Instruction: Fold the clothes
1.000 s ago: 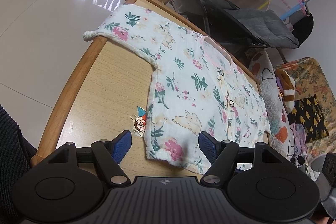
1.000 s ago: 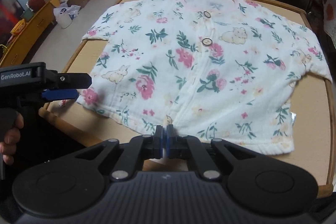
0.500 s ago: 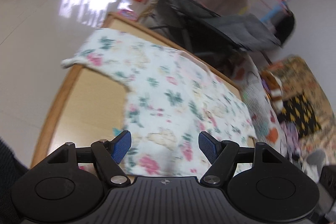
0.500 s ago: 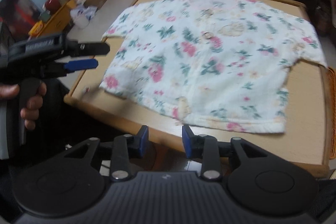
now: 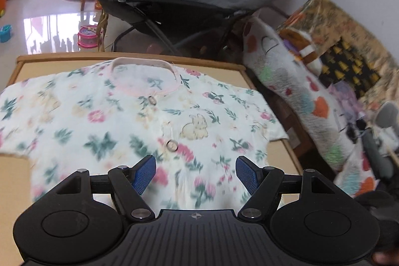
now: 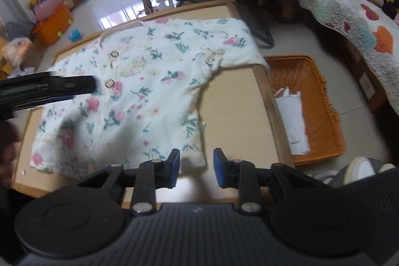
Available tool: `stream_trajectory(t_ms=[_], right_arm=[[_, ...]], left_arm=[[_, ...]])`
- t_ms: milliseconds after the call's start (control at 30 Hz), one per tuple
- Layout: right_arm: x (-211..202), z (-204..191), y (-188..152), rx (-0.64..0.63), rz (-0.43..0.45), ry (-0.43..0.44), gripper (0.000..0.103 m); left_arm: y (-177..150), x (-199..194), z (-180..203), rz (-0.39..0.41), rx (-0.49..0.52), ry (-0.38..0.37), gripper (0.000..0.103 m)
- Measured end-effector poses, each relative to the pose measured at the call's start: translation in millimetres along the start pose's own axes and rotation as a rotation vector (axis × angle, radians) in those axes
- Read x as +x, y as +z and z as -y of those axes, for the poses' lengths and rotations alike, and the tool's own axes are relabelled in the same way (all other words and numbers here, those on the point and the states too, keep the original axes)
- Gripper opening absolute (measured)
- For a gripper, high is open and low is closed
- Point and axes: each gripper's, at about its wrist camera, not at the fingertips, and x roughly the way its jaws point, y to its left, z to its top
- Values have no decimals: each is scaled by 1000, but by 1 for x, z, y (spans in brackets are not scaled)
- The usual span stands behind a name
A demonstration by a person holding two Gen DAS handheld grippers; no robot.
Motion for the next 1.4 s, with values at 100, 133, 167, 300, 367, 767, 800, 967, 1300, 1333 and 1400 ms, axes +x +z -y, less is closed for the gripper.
stream_trajectory(t_ms=[100,133,167,300,367,767,800,967,1300,1333,1400], right_arm=[[9,-1,3,5,-1,3,27],[12,-1,4,5,-4,3,27],[16,-1,5,6,-9,-1,26],[25,-2,4,-10,-24,-6,13],[25,-3,4,-26,-26,-10,7],[19,-12,-2,-120,-75,-51,4],[18,-12,-1,-118,-70,-53,5],[5,-10,3,-100,-24,-58,8],[-4,-30,1,-190,33,-29,9],[-2,-33,0,-203,30,-22,9],[5,-40,-3,-230,18,-10,9]], left_arm=[[8,19,6,-25,16,37,73],[9,24,6,-31,25,55,73],[10,26,6,-39,32,76,73],[7,35,-3,-68,22,134,73],[4,36,-11,-73,11,152,72],[0,31,-11,-8,173,232,73],[2,30,-13,-7,164,229,73],[12,13,-32,12,-25,164,73],[-8,-42,-58,-20,-104,106,73],[-13,-45,-64,-25,-122,120,73],[-24,-47,-77,-50,-171,133,73]])
